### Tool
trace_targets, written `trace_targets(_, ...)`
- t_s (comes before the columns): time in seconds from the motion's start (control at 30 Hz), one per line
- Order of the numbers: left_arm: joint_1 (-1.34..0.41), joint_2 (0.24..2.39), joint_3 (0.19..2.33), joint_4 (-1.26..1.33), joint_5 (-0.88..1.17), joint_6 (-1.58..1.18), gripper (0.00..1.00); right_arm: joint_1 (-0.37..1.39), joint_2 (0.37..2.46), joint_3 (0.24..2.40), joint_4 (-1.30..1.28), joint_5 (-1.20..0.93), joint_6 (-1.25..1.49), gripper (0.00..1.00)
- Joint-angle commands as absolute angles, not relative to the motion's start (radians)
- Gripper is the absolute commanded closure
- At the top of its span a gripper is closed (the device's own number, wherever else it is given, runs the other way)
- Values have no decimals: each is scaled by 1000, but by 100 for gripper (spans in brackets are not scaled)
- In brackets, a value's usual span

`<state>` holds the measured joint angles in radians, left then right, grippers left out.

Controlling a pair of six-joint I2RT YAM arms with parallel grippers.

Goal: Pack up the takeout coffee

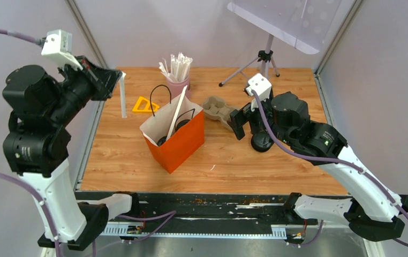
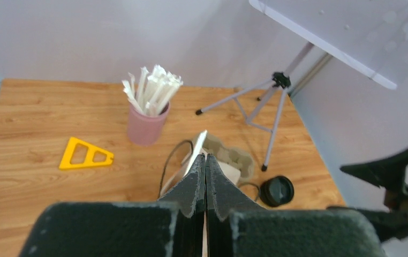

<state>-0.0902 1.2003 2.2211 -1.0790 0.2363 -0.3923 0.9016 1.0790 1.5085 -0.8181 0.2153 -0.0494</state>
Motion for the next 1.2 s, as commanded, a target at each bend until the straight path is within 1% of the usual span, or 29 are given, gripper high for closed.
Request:
trace_targets(0.0, -95, 1125, 2236, -1189, 377, -404, 100, 900, 1055, 1538, -805, 234, -23, 0)
trace_targets(0.1, -94, 1052, 2120, -1065, 508, -460, 100, 899, 1040, 1537, -821, 234, -21, 0)
trace_targets(0.2, -95, 1008, 2016, -968, 554, -498, 100, 900, 1023, 1533, -829, 243, -18, 0)
trace_targets(0.33, -94, 990, 1896, -942, 532, -474, 100, 899, 997, 1515, -829, 250, -6, 0)
trace_targets(0.47, -95, 967, 1729, -898, 532, -487, 100, 900, 978, 1502, -831, 256, -6, 0)
trace_targets(0.67, -94, 963, 1632, -929, 454, -395, 100, 900, 956, 1485, -842, 276, -13, 0)
trace_targets(0.8, -94, 992, 1611, -901, 475, -404, 100, 900, 954, 1477, -849, 284, -30, 0)
trace_targets(0.9, -96, 1001, 1638, -879, 485, -434, 100, 900, 952, 1464, -845, 293, -31, 0)
trace_targets(1.0, -94, 1012, 1700, -885, 475, -456, 100, 899, 948, 1449, -831, 290, -31, 0)
trace_targets(1.17, -95, 1047, 1838, -979, 467, -447, 100, 899, 959, 1451, -831, 292, -40, 0)
